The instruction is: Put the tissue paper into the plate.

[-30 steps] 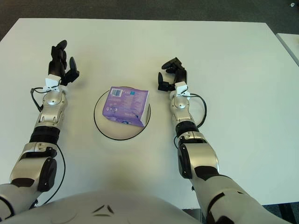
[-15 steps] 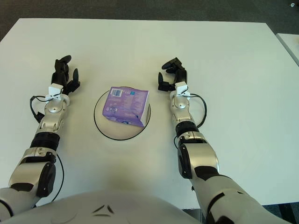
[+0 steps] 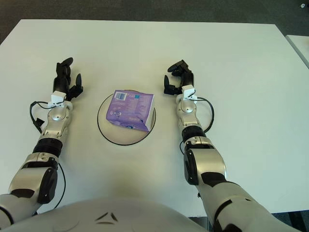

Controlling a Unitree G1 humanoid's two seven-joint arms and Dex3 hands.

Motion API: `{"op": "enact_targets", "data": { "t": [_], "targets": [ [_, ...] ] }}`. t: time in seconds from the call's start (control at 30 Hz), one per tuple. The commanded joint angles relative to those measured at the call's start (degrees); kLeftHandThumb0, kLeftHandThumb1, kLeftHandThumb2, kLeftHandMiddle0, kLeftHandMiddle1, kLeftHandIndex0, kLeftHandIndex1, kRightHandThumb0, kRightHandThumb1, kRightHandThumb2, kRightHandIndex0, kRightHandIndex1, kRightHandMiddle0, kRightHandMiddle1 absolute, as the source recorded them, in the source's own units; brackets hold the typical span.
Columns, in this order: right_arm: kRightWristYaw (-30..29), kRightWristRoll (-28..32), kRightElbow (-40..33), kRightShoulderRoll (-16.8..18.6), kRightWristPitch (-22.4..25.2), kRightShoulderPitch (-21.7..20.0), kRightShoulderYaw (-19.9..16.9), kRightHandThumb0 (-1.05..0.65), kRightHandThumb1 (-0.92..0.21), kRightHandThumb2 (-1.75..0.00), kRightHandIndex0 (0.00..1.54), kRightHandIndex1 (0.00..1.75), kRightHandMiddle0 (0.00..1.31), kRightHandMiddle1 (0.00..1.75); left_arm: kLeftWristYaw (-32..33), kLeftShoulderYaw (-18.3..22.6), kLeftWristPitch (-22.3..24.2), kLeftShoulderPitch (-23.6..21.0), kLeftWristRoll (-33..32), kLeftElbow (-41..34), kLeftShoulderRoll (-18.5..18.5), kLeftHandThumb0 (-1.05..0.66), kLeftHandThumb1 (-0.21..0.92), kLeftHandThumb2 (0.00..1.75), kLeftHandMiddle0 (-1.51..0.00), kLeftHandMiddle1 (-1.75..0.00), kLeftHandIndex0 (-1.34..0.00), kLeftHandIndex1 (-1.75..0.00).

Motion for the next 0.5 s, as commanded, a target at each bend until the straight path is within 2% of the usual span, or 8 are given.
{"op": "enact_targets", "data": {
  "t": [0.0,0.47],
  "targets": [
    [1.2,0.7,10.4,2.7,12.0,14.4,0.0,-0.01,-0.19,-1.42,0.73,1.75,0.54,1.60,1.7,-1.6,0.1,5.1,1.5,6.9,-1.8,-0.70,0.92,0.69,-0.23,0.00,0.00,-0.68],
    [-0.9,-0.5,9.9,3.0,11.6,14.1,1.1,-0.01,-0.19,-1.44,0.73,1.75,0.52,1.63,2.6,-1.7,-3.5,6.1,0.9,8.2,-2.7,-0.69,0.92,0.74,-0.24,-0.01,0.00,-0.67]
  ]
}}
